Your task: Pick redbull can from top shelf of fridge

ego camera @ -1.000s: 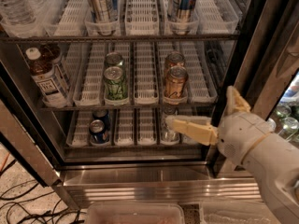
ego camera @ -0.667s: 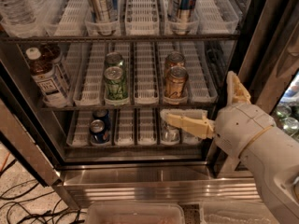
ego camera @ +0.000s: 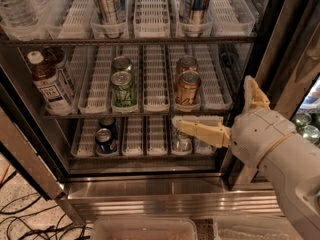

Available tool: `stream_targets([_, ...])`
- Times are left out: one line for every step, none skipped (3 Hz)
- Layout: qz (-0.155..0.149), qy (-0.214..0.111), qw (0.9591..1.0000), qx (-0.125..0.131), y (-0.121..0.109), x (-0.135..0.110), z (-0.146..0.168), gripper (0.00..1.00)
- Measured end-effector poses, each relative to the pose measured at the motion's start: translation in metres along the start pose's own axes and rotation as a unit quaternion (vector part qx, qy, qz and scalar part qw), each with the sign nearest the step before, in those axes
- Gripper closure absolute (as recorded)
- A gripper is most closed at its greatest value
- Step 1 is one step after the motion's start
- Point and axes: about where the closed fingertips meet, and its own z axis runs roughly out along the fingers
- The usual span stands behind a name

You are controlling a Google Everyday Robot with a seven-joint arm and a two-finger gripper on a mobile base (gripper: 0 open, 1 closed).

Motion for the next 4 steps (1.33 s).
stream_targets([-0.009, 0.008, 0.9999, -0.011, -0.004, -0.015, 0.001, 0.0])
stream_targets([-0.018, 0.012, 0.9993, -0.03, -0.008, -0.027, 0.005, 0.0])
stream_targets([-0.026, 0.005, 0.9983, -0.052, -0.011, -0.041, 0.013, 0.0])
stream_targets([-0.033, -0.01, 0.9977, -0.059, -0.021, -0.055, 0.02, 0.0])
